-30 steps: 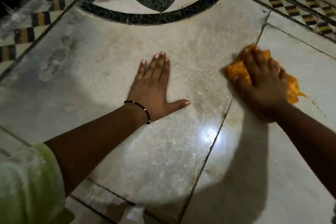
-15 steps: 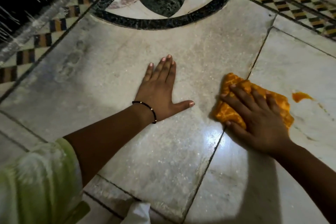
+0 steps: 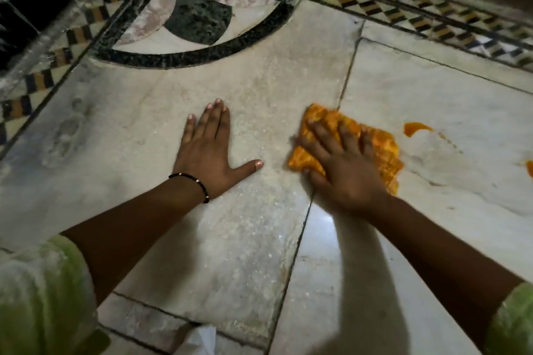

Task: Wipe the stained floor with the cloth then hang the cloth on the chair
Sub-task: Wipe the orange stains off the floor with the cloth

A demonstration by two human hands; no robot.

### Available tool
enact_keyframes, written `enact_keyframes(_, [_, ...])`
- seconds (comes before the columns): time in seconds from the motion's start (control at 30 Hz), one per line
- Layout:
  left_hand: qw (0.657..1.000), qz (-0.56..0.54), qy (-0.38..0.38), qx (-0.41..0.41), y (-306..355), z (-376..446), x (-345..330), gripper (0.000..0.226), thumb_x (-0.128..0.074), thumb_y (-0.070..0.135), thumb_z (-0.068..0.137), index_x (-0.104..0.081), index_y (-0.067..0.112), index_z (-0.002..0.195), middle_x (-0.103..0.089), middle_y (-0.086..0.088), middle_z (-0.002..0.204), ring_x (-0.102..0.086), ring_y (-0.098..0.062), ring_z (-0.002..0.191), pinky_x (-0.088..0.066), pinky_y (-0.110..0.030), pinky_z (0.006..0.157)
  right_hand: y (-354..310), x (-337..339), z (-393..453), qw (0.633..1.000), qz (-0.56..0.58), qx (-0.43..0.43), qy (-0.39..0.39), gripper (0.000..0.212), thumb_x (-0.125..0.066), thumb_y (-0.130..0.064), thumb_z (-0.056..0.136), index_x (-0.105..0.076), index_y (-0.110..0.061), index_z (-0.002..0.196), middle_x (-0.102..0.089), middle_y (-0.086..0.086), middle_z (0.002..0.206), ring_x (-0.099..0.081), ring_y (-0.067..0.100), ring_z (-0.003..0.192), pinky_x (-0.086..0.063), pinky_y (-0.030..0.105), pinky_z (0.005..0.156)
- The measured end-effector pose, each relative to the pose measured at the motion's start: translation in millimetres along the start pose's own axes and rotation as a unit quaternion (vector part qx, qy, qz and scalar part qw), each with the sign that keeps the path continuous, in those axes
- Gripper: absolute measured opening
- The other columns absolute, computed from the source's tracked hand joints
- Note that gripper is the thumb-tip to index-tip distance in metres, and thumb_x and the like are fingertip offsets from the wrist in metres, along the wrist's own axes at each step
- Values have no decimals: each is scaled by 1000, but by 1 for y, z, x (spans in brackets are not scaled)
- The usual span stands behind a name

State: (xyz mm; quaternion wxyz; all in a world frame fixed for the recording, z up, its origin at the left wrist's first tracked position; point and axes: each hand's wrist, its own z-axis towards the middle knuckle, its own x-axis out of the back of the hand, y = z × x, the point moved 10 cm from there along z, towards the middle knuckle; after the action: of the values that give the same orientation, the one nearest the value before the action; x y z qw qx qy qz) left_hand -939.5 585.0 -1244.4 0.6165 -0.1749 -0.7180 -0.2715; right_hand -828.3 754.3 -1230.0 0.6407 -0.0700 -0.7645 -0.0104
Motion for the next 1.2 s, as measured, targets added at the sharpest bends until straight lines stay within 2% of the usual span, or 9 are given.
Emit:
enact_keyframes(0.17, [1000,-12,4,-5,2,-3,-2,111,-17,85,70,0,9,150,4,-7,159,3,-20,146,3,-42,118,10,-23,-133,999,7,16,-37,59,-29,-57,91,-19,-45,148,-20,-8,158,-30,34,139,-14,60,110])
enact_keyframes(0.27, [998,-53,13,-27,14,-15,-1,103,-19,79,75,-3,11,150,3,-5,159,1,-19,146,3,-42,117,66,-29,-171,997,15,-66,-49,58,-22,-63,91,-15,-49,147,-18,-10,157,-36,37,135,-18,59,109])
enact_keyframes(0.47, [977,-57,9,-207,119,-6,18,95,-20,74,79,-1,14,150,7,-1,158,4,-15,145,4,-42,118,139,-15,-101,954,77,-288,-14,64,-25,-63,93,-1,-43,149,9,-8,160,6,34,146,1,67,108])
enact_keyframes(0.6, [958,3,-16,-286,188,39,5,96,-11,72,76,-3,11,150,3,-7,159,-1,-21,146,1,-44,116,76,-16,-92,984,33,-173,-33,71,-30,-59,93,2,-33,151,7,0,161,3,41,144,2,67,108])
enact_keyframes(0.7, [948,41,-55,-312,222,54,-25,98,-1,73,73,3,11,149,7,-8,159,3,-21,146,4,-44,116,49,-18,-145,994,20,-104,15,70,-34,-64,88,-12,-40,150,-10,-6,160,-16,35,144,-15,61,109])
enact_keyframes(0.83, [954,36,-42,-294,231,45,-45,99,1,77,74,6,12,149,11,-5,158,7,-18,145,5,-47,117,113,-24,-186,977,18,-210,31,73,-27,-78,80,-8,-53,146,-7,-12,160,-12,30,145,-16,60,108])
enact_keyframes(0.93, [956,31,-31,-290,228,44,-45,100,0,79,75,8,12,149,12,-5,158,9,-16,145,5,-47,117,180,-18,-163,944,32,-326,50,72,-19,-82,78,3,-58,142,11,-12,159,10,32,146,1,64,110])
enact_keyframes(1.03, [957,26,-25,-288,229,45,-42,100,-3,79,76,8,11,149,13,-5,158,10,-16,145,6,-46,117,241,-6,-116,898,91,-426,61,72,-22,-80,82,1,-54,145,13,-6,160,9,38,145,2,69,108])
enact_keyframes(1.2, [960,-29,1,-279,227,43,-30,104,-20,80,76,9,12,149,16,-4,157,15,-16,144,2,-47,118,233,9,-25,929,87,-360,22,68,-21,-74,87,-3,-48,148,10,0,161,12,44,143,6,71,106])
